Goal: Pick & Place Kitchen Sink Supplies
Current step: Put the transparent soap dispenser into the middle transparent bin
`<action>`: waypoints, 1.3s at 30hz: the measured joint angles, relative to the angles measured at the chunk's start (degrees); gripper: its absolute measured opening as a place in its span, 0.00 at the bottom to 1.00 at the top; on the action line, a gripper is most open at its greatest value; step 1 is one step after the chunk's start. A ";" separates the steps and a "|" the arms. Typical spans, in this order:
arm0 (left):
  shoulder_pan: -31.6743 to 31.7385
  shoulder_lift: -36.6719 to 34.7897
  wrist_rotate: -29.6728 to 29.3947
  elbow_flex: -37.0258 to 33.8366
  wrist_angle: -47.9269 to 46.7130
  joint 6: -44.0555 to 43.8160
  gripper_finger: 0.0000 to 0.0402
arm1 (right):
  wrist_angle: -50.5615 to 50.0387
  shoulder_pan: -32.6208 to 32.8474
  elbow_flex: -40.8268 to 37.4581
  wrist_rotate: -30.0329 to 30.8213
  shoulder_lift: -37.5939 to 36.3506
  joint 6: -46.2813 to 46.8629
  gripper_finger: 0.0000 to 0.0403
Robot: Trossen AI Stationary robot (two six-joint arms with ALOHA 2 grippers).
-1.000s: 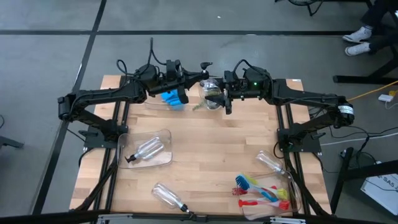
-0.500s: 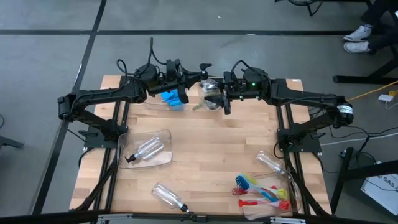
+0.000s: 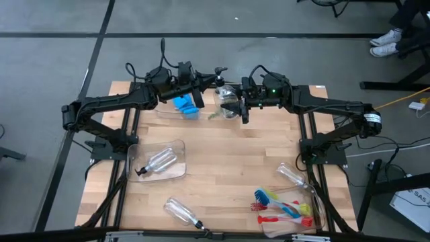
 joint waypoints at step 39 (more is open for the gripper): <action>-1.36 -2.25 7.27 0.00 -1.24 -2.14 0.00 | -3.76 -0.04 0.00 9.45 0.04 4.73 0.54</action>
